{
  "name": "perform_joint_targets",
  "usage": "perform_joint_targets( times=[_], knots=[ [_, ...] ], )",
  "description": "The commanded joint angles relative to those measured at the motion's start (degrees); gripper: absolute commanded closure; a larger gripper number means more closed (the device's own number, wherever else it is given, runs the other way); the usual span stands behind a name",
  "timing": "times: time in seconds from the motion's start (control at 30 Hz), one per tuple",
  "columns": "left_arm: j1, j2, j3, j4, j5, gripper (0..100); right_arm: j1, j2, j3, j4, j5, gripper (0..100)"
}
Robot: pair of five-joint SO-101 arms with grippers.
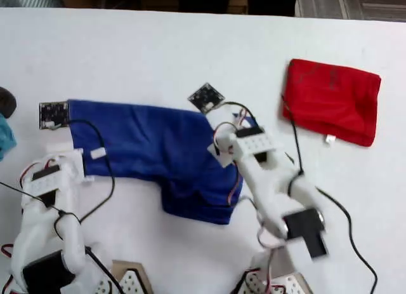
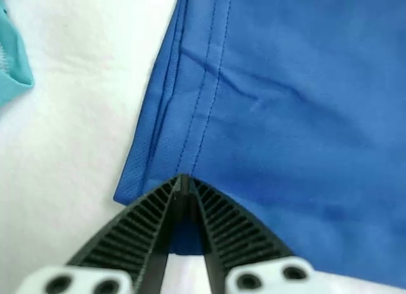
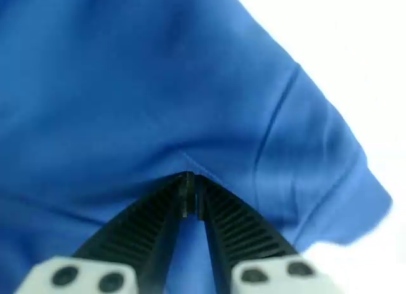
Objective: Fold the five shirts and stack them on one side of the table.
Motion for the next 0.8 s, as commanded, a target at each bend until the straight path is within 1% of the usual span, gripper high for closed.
perform_joint_targets(
  times=[0.0,0.13,0.23,0.33,0.4,0.53,0.63,0.7,0.77],
  knots=[
    [-0.1,-1.8,-0.1,-0.8,0.4,97,2.2,9.5,-13.8,5.0,0.0,97.8],
    [-0.1,-1.8,-0.4,-0.8,0.4,97,4.9,19.5,-31.5,17.4,-0.1,97.8],
    [-0.1,-1.8,-0.6,-0.8,0.4,97,6.9,24.0,-41.9,25.7,-0.1,97.8],
    [-0.1,-1.7,-2.7,0.0,0.4,97,8.5,26.0,-48.6,31.0,0.3,97.8],
    [-0.1,-1.7,-4.9,2.1,0.4,97,8.6,25.6,-51.2,34.2,0.4,97.8],
    [-0.1,-1.9,-10.9,9.6,0.6,97,6.3,21.2,-52.3,40.2,0.4,97.8],
    [-0.1,-2.3,-16.0,13.8,3.2,97,3.3,14.8,-49.2,43.3,0.4,97.8],
    [0.1,-2.1,-20.0,17.1,4.1,97,0.7,8.5,-43.3,43.5,0.4,97.8],
    [1.3,-1.6,-21.5,17.8,4.0,97,-1.7,1.1,-34.4,41.1,0.4,97.8]
  ],
)
